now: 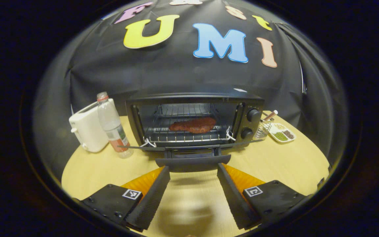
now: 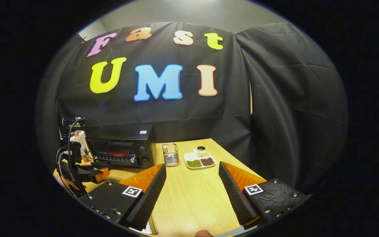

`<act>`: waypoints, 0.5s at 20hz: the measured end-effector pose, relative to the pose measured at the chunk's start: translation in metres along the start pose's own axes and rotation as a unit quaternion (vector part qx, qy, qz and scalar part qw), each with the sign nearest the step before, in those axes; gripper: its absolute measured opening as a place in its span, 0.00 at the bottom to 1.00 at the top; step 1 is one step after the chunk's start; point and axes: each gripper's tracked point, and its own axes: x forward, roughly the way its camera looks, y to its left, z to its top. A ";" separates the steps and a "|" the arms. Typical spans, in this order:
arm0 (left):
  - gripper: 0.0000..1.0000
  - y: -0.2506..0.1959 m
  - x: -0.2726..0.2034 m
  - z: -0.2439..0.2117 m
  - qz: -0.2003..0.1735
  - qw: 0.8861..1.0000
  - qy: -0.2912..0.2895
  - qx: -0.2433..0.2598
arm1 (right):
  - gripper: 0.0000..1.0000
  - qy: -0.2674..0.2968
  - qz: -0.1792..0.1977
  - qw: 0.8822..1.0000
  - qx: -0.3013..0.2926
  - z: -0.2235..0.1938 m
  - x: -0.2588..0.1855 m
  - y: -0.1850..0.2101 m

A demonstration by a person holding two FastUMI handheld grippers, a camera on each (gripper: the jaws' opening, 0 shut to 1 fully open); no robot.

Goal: Open the electric oven with the left hand, put the food in, and close the electric oven.

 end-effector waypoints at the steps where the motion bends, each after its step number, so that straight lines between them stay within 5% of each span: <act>1: 0.94 0.000 -0.001 0.006 0.001 1.000 -0.006 0.005 | 0.97 0.001 -0.001 1.000 0.000 0.000 0.001 0.000; 10: 0.98 0.004 0.013 0.036 -0.006 0.999 -0.043 -0.008 | 0.97 0.002 -0.009 1.000 0.003 0.002 0.012 0.008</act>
